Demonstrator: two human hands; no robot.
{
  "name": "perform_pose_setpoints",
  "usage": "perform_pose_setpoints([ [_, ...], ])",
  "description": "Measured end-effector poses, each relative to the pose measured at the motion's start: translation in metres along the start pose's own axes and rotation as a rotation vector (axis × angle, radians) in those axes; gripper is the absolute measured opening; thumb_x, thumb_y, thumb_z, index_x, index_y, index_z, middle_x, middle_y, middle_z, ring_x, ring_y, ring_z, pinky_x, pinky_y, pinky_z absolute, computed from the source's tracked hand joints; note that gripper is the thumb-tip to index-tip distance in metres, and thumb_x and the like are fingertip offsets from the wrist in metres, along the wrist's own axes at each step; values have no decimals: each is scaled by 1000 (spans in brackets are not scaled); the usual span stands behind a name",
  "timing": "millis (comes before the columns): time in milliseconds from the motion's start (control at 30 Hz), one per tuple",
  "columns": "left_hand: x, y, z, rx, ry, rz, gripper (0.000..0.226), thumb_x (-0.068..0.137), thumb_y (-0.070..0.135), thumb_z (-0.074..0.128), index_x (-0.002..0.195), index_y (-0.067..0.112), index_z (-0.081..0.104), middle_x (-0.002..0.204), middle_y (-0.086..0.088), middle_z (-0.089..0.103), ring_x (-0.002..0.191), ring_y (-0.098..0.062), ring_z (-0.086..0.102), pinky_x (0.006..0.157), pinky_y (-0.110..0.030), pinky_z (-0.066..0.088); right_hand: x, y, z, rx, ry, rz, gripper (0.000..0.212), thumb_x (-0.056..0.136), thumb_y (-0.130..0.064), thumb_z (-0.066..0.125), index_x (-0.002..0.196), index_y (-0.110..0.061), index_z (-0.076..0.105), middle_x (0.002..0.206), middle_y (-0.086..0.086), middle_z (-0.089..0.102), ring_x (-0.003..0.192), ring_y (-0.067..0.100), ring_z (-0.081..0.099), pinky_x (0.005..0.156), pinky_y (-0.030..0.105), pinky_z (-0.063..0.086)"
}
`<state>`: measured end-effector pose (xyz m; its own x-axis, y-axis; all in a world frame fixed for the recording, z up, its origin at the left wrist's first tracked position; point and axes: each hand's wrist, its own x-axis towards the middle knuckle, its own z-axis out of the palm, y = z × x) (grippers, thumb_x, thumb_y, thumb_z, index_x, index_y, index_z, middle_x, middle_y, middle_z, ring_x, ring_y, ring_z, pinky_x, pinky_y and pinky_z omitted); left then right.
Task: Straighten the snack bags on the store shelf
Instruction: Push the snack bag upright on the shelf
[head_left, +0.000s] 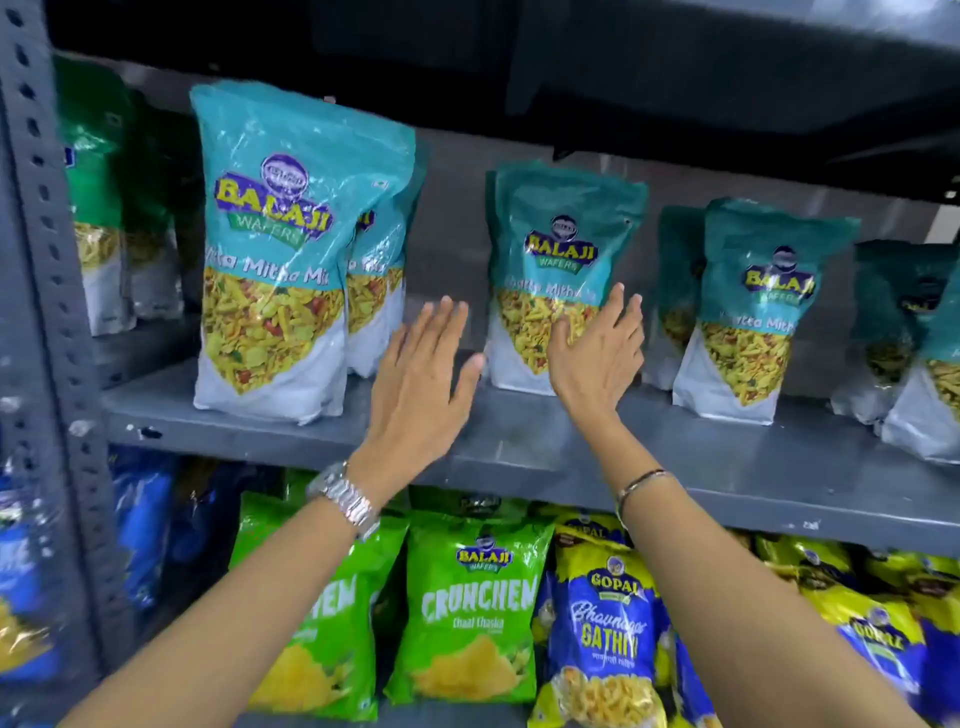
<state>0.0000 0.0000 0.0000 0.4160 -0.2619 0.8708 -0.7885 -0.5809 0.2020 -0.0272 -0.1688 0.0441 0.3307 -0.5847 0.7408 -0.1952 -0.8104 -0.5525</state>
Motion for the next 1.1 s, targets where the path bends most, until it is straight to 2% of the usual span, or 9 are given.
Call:
perform_pose_setpoints([
  [67,-21,-6,-3,65,37,71,53,98,37,35,137,6,50,143,-13,47,134,-28,41,110,-44,29,0,-1,10,18,-57,61,74,91,-37,51,150,-7,19,157,19,19,141,36,25,109,49,29],
  [167,-53,-20,5,167,74,169,46,97,35,38,121,7,65,129,-12,61,122,-28,54,106,-45,33,3,0,29,58,-136,144,83,87,-40,58,150,-6,16,156,19,18,141,37,24,108,51,31],
  [300,-63,-32,5,227,171,241,42,97,36,42,100,9,75,104,-5,73,101,-24,67,93,-42,40,1,-5,53,68,-204,207,100,82,-44,66,151,-5,5,157,21,12,143,37,18,109,53,30],
  [367,-67,-35,7,227,210,277,47,100,38,37,94,11,75,97,-1,75,94,-21,69,83,-37,46,0,-8,60,72,-220,227,105,80,-45,68,151,-3,3,157,22,11,144,37,17,110,54,29],
  [433,-67,-36,8,224,229,293,54,103,41,30,94,13,76,96,0,75,91,-19,69,76,-34,49,2,-11,65,91,-216,251,107,79,-45,71,151,-2,3,157,23,11,144,38,18,110,55,30],
  [533,-67,-37,8,220,246,294,55,103,42,30,93,14,76,96,1,75,90,-17,70,74,-32,52,10,-12,66,104,-187,289,111,76,-44,75,150,-2,4,155,22,13,142,39,19,108,56,31],
  [733,-66,-37,8,236,263,296,52,102,41,33,91,14,76,94,0,75,88,-16,70,74,-32,53,17,-12,67,100,-212,313,120,70,-44,81,150,-3,2,153,20,17,140,39,23,107,55,33],
  [867,-67,-38,10,267,282,294,42,97,39,43,90,15,76,94,1,75,88,-15,70,75,-32,51,15,-13,70,71,-195,318,123,67,-43,83,150,-3,3,153,20,18,140,38,23,106,56,34],
  [1100,-68,-40,13,256,285,293,53,102,42,32,92,15,76,96,2,75,89,-15,70,79,-33,49,13,-14,68,84,-182,301,120,69,-41,83,150,-2,4,152,21,21,139,39,27,106,53,35],
])
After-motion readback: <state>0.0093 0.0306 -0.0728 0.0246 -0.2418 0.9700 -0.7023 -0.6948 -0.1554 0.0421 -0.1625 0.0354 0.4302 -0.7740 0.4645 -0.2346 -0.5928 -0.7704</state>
